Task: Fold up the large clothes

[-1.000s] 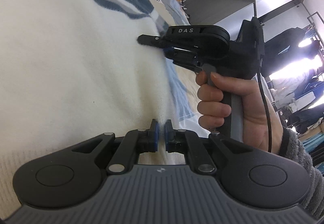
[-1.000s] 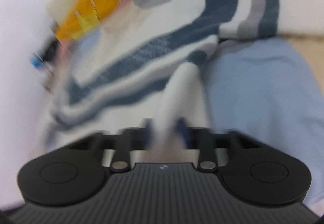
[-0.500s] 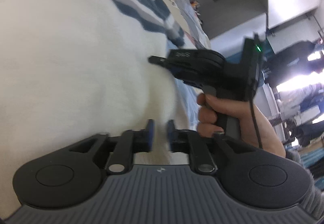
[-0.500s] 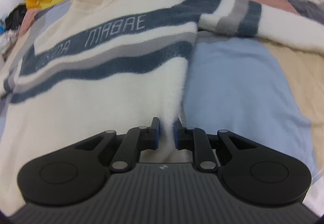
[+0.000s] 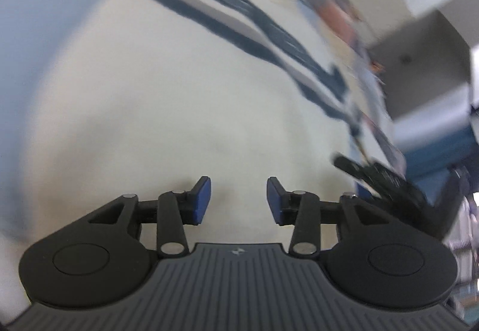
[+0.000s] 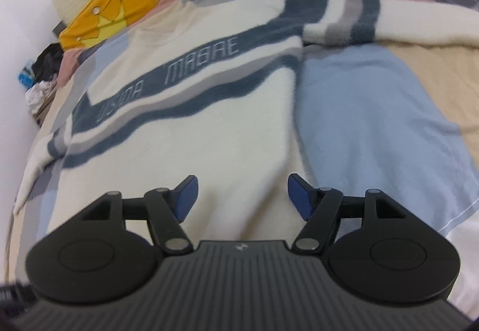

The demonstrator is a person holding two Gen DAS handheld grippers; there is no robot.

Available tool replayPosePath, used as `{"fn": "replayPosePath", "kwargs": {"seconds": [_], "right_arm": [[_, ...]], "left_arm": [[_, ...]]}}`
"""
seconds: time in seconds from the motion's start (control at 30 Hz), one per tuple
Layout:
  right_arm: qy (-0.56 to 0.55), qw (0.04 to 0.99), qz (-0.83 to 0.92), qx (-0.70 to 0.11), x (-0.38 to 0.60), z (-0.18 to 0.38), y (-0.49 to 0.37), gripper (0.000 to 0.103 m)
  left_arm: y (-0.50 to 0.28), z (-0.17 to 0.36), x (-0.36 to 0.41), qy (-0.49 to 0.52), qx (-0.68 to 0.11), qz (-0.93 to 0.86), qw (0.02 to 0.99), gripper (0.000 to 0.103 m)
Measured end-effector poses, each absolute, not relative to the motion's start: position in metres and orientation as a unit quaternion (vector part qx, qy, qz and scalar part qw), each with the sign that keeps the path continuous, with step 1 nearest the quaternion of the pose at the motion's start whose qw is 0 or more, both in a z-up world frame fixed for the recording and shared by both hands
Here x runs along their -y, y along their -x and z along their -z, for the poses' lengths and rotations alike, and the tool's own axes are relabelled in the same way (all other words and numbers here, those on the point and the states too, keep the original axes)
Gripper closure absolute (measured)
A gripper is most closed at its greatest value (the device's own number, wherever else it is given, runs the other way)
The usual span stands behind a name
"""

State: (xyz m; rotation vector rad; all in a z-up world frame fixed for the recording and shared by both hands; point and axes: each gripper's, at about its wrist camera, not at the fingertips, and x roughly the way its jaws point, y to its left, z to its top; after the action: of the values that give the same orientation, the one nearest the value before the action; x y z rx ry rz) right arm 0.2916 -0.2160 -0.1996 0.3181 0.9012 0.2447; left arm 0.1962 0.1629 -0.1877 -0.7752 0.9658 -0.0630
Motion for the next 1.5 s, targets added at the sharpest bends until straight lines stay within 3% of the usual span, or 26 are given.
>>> {"fn": "replayPosePath", "kwargs": {"seconds": [0.1, 0.17, 0.33, 0.6, 0.63, 0.83, 1.13, 1.5], "right_arm": [[-0.150, 0.878, -0.116, -0.439, 0.217, 0.202, -0.292, 0.035], [-0.157, 0.876, -0.116, -0.441, 0.219, 0.203, -0.292, 0.035], [-0.147, 0.876, -0.123, -0.443, 0.218, 0.202, -0.289, 0.035], [-0.164, 0.873, -0.126, -0.442, 0.226, 0.200, -0.284, 0.035], [-0.165, 0.873, -0.126, -0.442, 0.226, 0.201, -0.285, 0.035], [-0.156, 0.872, -0.124, -0.447, 0.222, 0.202, -0.286, 0.035], [-0.128, 0.869, -0.138, -0.457, 0.209, 0.205, -0.287, 0.035], [-0.112, 0.863, -0.132, -0.474, 0.213, 0.213, -0.288, 0.035]], "left_arm": [[-0.185, 0.170, -0.191, 0.364, -0.442, -0.015, 0.820, 0.050], [-0.179, 0.157, -0.205, 0.355, -0.437, -0.057, 0.825, 0.038], [-0.169, 0.152, -0.231, 0.366, -0.442, -0.141, 0.807, 0.038], [-0.166, 0.198, -0.246, 0.412, -0.476, -0.171, 0.758, 0.039], [-0.165, 0.203, -0.242, 0.417, -0.478, -0.169, 0.754, 0.041], [-0.172, 0.210, -0.227, 0.409, -0.498, -0.127, 0.754, 0.093], [-0.167, 0.152, -0.248, 0.374, -0.483, -0.112, 0.783, 0.095], [-0.178, 0.198, -0.260, 0.369, -0.517, -0.179, 0.752, 0.095]]}}
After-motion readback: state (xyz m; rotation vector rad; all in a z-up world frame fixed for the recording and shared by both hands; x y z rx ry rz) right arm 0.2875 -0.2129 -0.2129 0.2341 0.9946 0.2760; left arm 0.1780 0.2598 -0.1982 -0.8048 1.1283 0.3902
